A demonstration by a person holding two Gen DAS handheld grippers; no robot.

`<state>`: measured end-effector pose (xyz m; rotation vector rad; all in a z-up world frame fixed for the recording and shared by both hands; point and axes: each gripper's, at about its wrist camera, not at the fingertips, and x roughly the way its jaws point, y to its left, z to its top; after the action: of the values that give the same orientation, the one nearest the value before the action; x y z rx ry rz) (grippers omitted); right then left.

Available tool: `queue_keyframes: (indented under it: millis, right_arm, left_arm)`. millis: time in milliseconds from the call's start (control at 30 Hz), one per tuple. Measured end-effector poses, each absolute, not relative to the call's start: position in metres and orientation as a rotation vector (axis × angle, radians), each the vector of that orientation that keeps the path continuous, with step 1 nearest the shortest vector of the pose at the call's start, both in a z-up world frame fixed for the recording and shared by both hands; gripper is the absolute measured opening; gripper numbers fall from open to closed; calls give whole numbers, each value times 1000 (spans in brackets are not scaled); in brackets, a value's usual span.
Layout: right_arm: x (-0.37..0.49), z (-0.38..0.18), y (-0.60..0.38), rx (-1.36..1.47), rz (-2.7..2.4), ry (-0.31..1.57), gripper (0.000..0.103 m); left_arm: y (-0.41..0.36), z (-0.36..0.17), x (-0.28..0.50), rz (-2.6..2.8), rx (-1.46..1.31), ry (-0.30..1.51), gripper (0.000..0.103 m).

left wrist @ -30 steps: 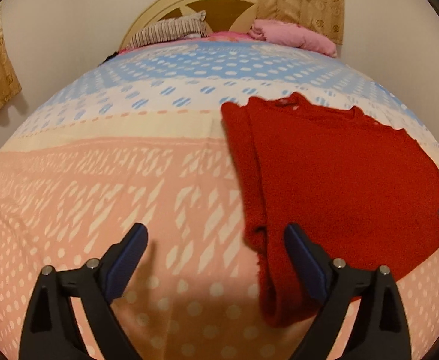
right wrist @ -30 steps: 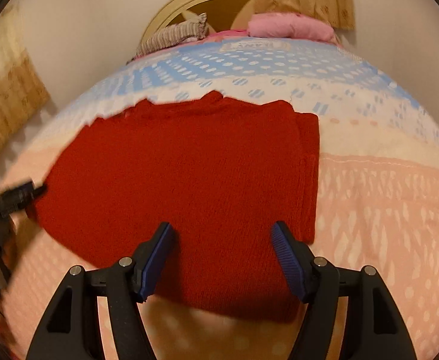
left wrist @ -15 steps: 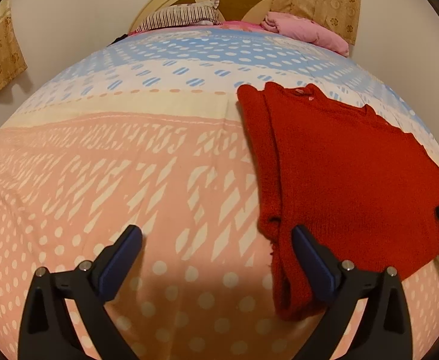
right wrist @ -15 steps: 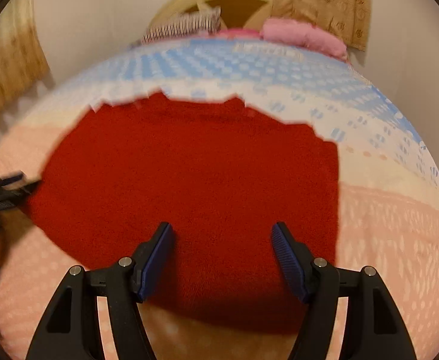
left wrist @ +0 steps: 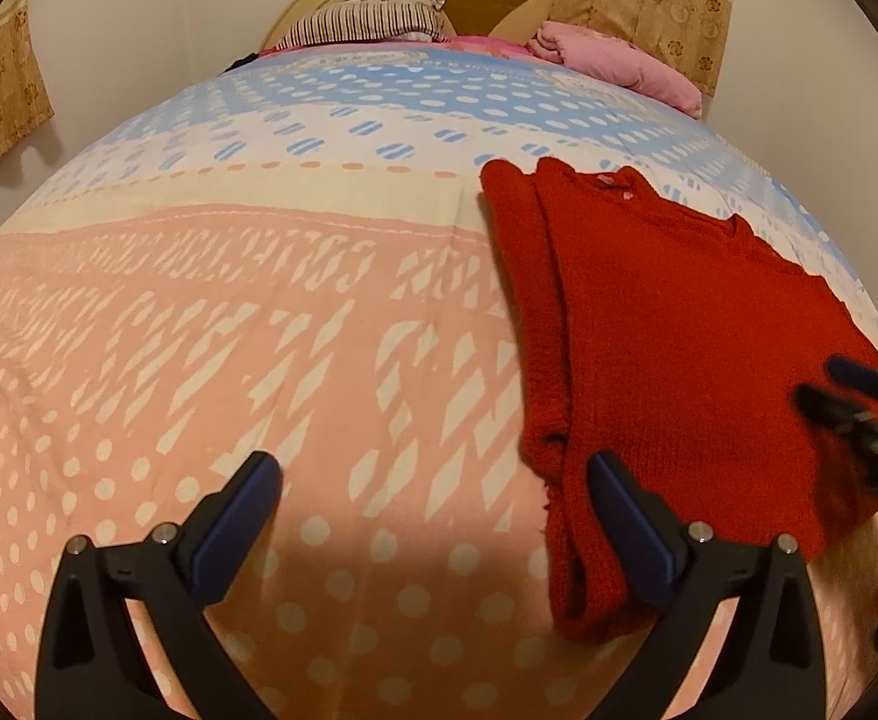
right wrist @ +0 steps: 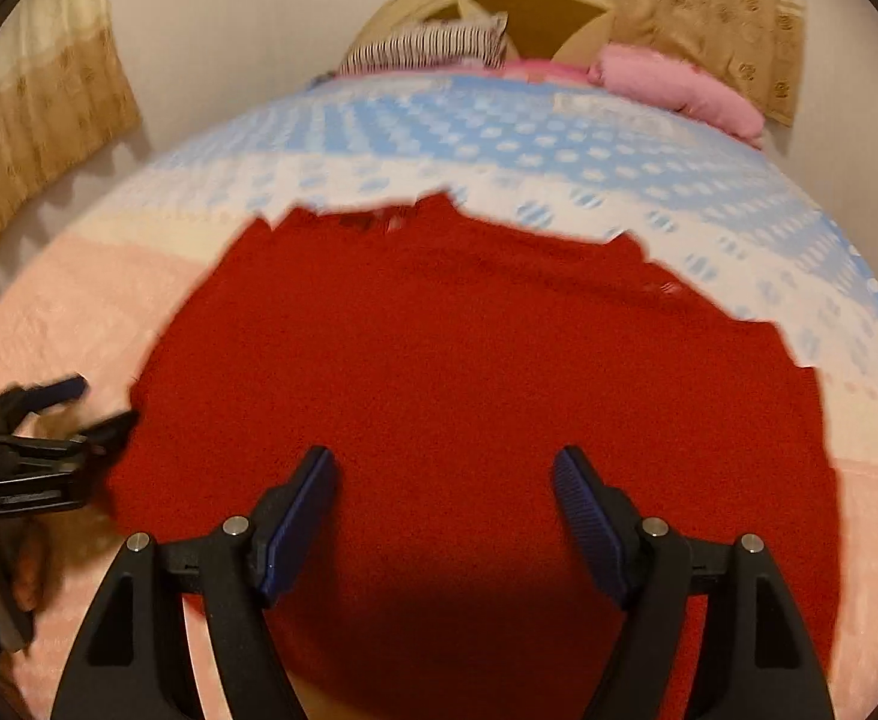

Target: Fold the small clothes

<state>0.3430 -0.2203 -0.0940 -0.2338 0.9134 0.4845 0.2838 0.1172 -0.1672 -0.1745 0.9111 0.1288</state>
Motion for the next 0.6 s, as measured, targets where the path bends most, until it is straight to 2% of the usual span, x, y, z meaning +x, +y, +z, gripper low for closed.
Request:
queue_keyframes:
  millis: [100, 267, 367, 600]
  right_arm:
    - [349, -101, -219, -199, 450, 910, 79]
    - [349, -82, -215, -131, 482, 844, 79]
    - [370, -94, -196, -163, 456, 918, 79]
    - [398, -108, -185, -181, 395, 929, 91]
  left_arm:
    - [118, -168, 284, 127, -177, 912, 103]
    - [120, -168, 285, 119, -189, 912, 103]
    - [121, -168, 285, 118, -190, 911, 103]
    - [124, -166, 282, 108, -212, 896, 103]
